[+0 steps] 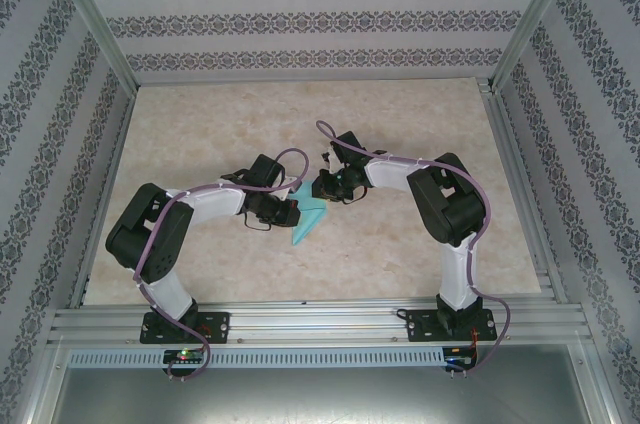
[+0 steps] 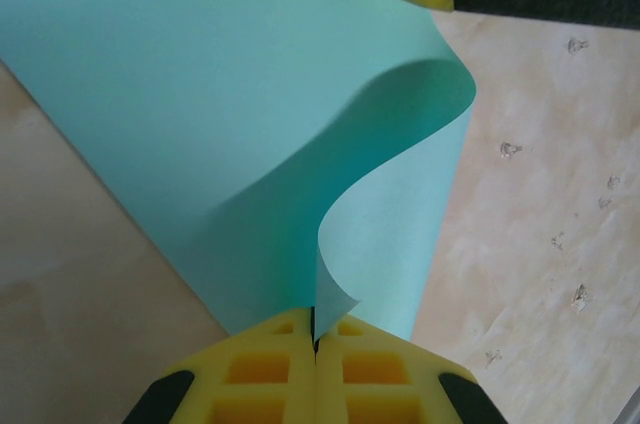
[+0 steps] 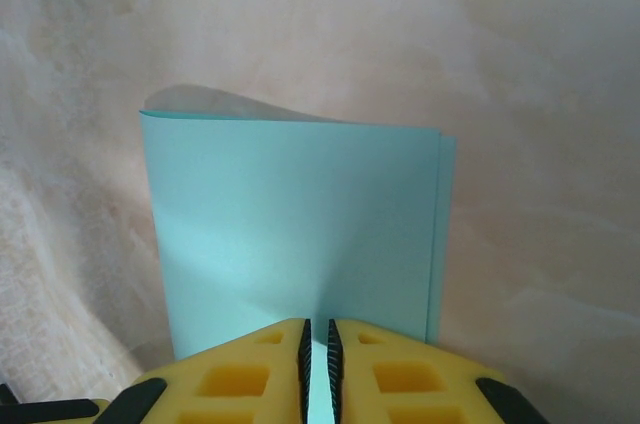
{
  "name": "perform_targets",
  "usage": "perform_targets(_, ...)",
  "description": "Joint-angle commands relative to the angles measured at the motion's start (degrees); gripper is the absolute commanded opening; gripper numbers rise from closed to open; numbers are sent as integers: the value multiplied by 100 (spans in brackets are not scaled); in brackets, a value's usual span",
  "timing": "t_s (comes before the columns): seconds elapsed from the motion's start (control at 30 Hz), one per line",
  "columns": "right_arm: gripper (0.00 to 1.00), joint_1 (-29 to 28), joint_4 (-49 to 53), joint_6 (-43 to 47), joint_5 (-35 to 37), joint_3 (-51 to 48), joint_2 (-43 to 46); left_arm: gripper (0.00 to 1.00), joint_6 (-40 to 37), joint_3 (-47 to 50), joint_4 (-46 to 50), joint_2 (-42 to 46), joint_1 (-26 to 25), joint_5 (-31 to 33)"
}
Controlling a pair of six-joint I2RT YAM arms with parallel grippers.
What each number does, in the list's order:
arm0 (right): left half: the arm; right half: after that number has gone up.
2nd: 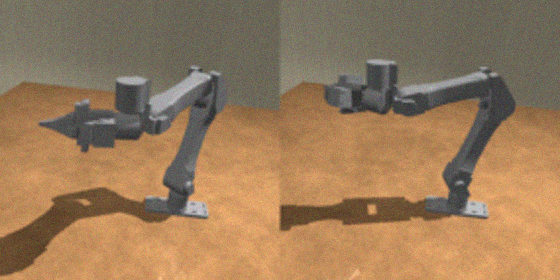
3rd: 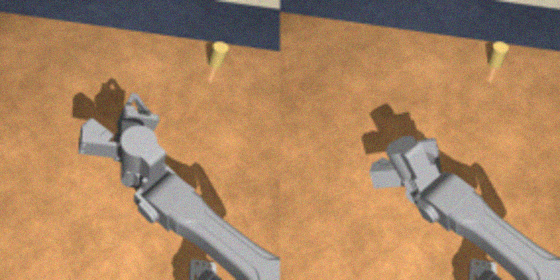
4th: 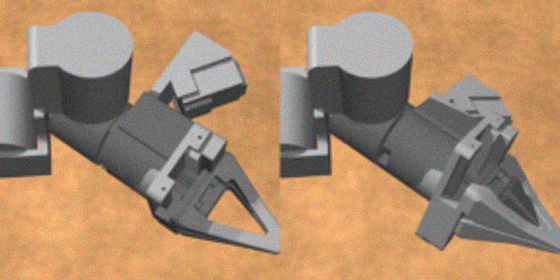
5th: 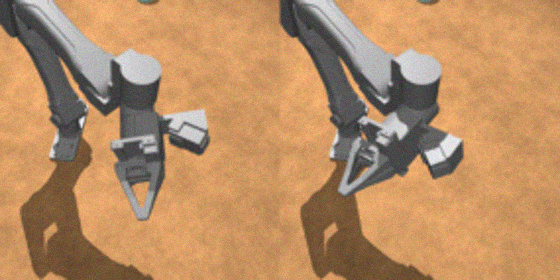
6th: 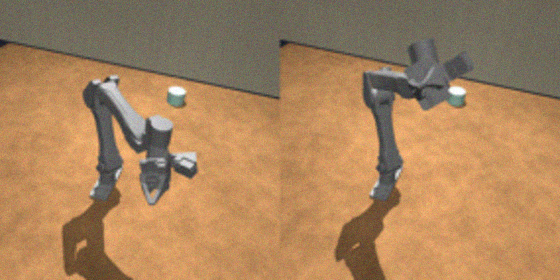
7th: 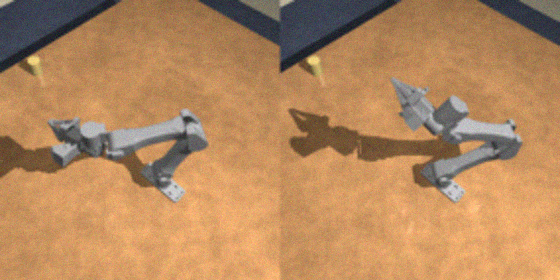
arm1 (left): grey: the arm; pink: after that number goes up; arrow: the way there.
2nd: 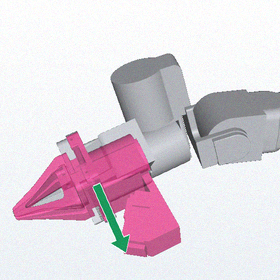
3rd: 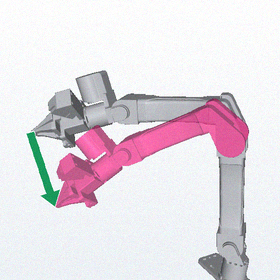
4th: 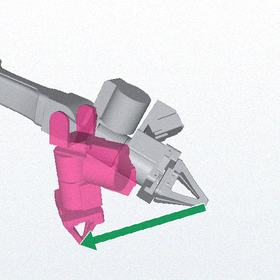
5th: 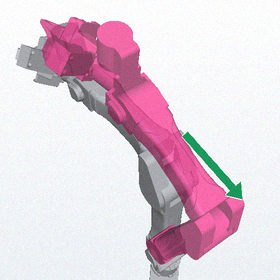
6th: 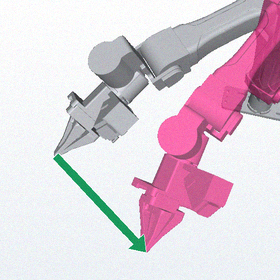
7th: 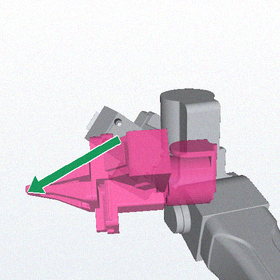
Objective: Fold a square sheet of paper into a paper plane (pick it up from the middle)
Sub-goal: Third fold the triangle at the center of the table.
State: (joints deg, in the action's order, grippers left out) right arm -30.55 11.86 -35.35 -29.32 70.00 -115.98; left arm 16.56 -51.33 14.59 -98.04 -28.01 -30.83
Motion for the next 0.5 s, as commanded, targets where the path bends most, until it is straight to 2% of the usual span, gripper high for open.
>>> perform_targets(0.0,18,-57,390,91,355,-28,-179,7,38,-45,149,-76,76,59)
perform_targets(0.47,18,-74,392,68,364,-30,-188,8,198,57,70,-122,73,-99)
